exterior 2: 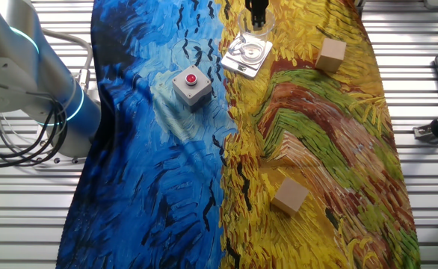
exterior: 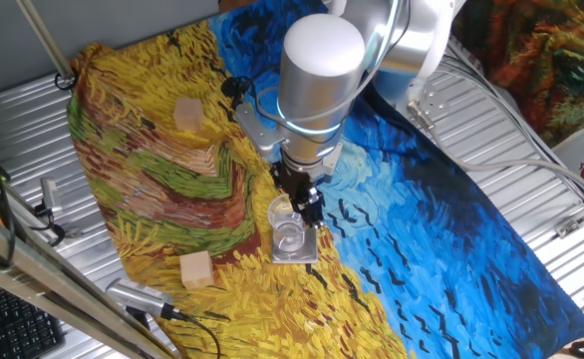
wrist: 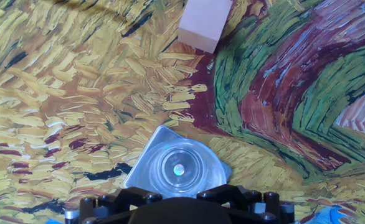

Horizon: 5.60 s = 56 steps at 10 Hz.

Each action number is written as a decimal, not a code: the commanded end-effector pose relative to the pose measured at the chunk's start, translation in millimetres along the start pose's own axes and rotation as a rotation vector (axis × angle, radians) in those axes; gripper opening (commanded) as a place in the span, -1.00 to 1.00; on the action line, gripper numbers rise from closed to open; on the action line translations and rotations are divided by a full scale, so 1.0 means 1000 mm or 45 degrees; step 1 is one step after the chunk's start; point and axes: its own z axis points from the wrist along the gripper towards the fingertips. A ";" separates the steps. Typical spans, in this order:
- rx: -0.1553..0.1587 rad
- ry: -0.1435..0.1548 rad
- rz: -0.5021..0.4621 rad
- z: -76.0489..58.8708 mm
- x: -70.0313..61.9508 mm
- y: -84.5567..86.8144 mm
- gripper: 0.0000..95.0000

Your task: Pick up the cup

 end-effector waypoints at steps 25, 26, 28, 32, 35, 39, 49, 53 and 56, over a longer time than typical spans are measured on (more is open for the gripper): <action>-0.005 -0.008 0.001 0.020 0.001 0.003 1.00; -0.005 -0.008 0.001 0.021 0.001 0.003 1.00; -0.005 -0.009 0.000 0.021 0.000 0.003 1.00; -0.007 -0.013 0.000 0.025 0.001 0.004 1.00; -0.004 -0.014 -0.004 0.025 0.001 0.004 1.00; -0.006 -0.020 -0.009 0.027 0.000 0.004 1.00; -0.012 -0.010 -0.013 0.025 0.000 0.003 1.00; -0.016 -0.014 -0.015 0.025 0.000 0.003 1.00; -0.015 -0.017 -0.012 0.025 0.000 0.003 1.00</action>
